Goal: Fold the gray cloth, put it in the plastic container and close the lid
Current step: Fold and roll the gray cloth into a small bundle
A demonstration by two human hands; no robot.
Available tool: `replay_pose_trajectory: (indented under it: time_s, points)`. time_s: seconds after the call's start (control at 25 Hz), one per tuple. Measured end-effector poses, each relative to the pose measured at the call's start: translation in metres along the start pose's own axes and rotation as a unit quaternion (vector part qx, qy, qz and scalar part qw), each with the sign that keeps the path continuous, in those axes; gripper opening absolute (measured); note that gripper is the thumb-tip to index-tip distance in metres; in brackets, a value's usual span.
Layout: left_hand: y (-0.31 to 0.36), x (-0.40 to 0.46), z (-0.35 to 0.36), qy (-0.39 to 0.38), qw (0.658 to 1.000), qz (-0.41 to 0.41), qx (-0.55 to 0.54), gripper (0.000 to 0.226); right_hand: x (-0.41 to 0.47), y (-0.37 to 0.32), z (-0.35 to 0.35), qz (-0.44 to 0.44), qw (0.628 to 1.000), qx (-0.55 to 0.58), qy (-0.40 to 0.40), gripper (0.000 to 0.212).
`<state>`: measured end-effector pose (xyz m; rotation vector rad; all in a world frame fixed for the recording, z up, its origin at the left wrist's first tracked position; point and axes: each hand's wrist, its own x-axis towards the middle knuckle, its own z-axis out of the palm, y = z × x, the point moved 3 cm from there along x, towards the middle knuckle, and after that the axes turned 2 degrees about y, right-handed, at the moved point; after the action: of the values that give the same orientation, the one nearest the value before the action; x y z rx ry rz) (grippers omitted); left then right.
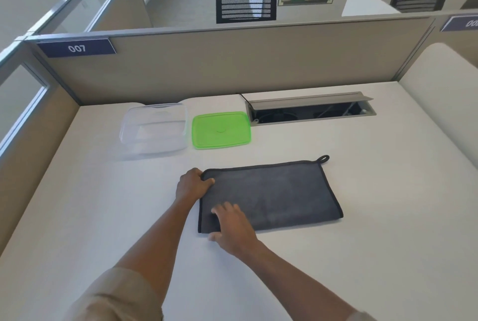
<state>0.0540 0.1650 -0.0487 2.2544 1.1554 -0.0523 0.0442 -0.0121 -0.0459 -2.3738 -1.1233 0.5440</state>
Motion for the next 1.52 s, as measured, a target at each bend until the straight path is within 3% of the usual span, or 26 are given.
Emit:
replay_pose_trajectory:
  time_s: [0.32, 0.52, 0.72, 0.96, 1.52]
  points:
    - [-0.016, 0.004, -0.006, -0.063, 0.997, -0.022, 0.029, 0.047, 0.002, -0.02, 0.023, 0.012, 0.986, -0.15, 0.064, 0.051]
    - [-0.017, 0.003, -0.01, -0.046, 0.999, 0.019, 0.005, 0.044, 0.01, -0.026, 0.023, 0.022, 0.982, -0.149, 0.116, 0.032]
    - [-0.021, 0.009, -0.013, -0.033, 0.999, 0.023, -0.034, 0.04, 0.017, -0.03, 0.006, 0.044, 0.99, -0.075, 0.107, 0.008]
    - [0.0, 0.004, -0.019, -0.009, 0.991, 0.037, -0.125, 0.031, 0.011, -0.026, -0.012, 0.091, 0.985, 0.039, 0.138, 0.015]
    - [0.116, -0.026, -0.007, 0.043, 0.971, 0.056, -0.226, 0.031, -0.033, 0.011, -0.089, 0.173, 0.897, 0.314, 0.26, 0.011]
